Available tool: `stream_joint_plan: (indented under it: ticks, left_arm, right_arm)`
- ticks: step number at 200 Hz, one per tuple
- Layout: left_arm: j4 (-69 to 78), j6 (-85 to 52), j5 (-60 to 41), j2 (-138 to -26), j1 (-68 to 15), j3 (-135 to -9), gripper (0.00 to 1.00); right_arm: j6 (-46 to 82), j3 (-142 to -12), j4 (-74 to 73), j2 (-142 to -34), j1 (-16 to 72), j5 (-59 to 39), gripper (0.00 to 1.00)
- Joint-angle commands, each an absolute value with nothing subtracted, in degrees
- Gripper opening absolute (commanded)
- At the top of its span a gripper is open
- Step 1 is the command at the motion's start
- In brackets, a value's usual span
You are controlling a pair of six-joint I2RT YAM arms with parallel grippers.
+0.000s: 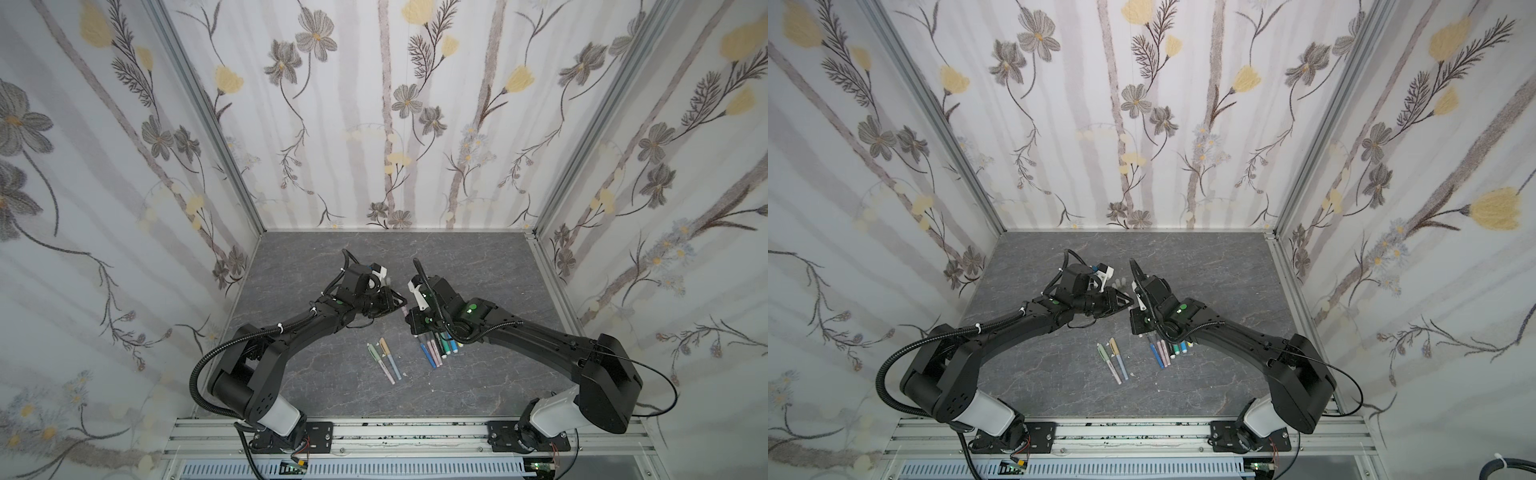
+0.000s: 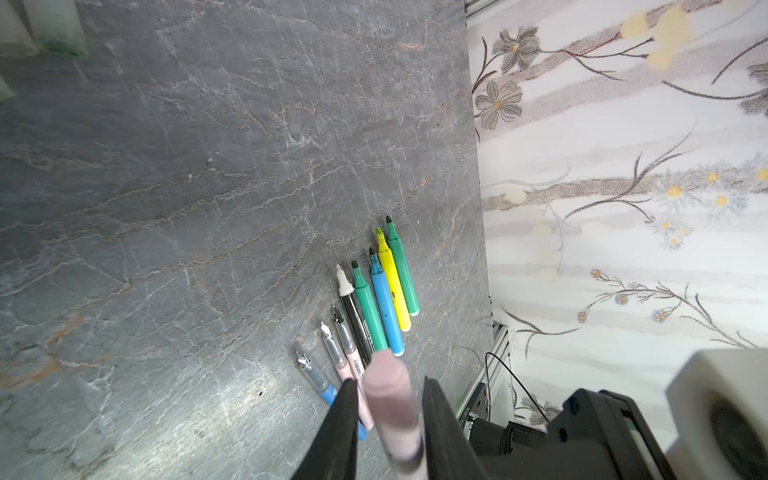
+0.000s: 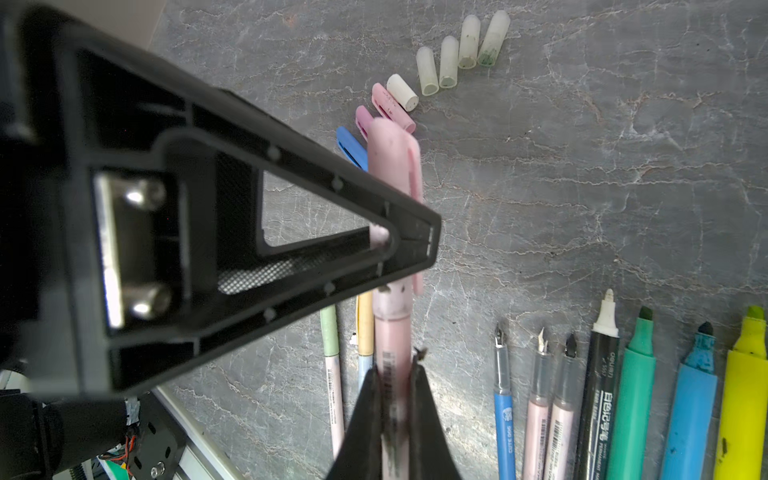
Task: Open the pen caps
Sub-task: 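Lift the pink pen toward the left gripper and close left gripper on cap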
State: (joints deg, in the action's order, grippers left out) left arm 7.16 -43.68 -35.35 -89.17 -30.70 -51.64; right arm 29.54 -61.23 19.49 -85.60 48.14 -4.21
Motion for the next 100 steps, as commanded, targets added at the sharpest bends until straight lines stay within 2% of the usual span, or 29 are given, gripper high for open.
stream_joint_plan:
  ticks: [1, 49, 64, 79, 100]
  left_arm:
    - [9.4, -43.1, -35.0, -89.6, -30.7, -52.2, 0.20]
    - [11.6, -44.6, -35.4, -89.6, -30.9, -50.8, 0.00]
    - [11.6, -44.9, -35.4, -89.2, -31.0, -50.8, 0.00]
    - [11.4, -45.0, -35.7, -88.8, -31.1, -50.9, 0.00]
    - [10.7, -44.1, -35.3, -88.4, -31.0, -51.1, 0.00]
  right_arm:
    - [29.7, -61.4, 17.7, -85.9, 48.2, -4.6, 0.00]
    - [30.2, -59.9, 16.4, -86.0, 48.2, -4.3, 0.00]
    - [30.3, -59.6, 16.2, -86.2, 48.2, -4.2, 0.01]
    - [30.5, -59.5, 16.1, -86.1, 48.2, -4.3, 0.08]
    - [30.8, -58.6, 15.2, -84.9, 48.2, -4.0, 0.24]
